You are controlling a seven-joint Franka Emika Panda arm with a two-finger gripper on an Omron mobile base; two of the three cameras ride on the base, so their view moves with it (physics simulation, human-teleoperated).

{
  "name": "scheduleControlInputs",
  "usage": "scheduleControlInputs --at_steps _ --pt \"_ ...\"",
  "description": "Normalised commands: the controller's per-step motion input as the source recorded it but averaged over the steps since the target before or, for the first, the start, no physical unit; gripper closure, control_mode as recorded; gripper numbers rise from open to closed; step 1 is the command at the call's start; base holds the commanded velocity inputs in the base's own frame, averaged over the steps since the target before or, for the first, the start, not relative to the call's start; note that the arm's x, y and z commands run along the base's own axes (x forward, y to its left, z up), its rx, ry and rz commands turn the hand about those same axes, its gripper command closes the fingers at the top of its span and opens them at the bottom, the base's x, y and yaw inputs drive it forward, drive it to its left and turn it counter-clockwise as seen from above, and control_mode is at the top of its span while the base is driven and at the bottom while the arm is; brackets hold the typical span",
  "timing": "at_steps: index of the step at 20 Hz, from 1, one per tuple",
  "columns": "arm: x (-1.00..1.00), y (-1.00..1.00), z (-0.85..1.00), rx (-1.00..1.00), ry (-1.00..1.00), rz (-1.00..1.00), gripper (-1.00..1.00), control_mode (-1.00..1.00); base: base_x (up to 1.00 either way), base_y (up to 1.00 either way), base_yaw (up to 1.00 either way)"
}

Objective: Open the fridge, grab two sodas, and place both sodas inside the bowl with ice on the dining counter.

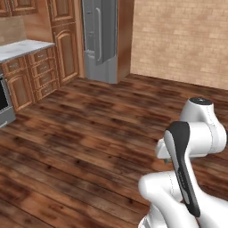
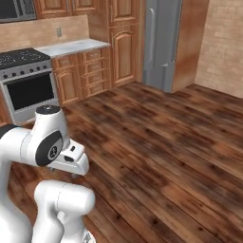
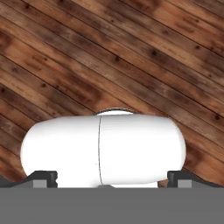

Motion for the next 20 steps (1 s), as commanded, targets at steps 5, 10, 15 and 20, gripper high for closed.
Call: scheduleControlInputs --at_steps 5,10,15,20 --pt "0.00 0.00 0.00 0.00 0.00 0.00 -1.00 1.00 1.00 0.70 0.00" --pt "0.00 0.00 0.00 0.00 0.00 0.00 -1.00 1.00 1.00 0.65 -0.01" --pt "0.00 0.00 0.00 0.00 0.00 0.00 -1.00 1.00 1.00 0.59 -0.11" --pt "0.00 0.00 0.00 0.00 0.00 0.00 -1.00 1.00 1.00 0.54 -0.16"
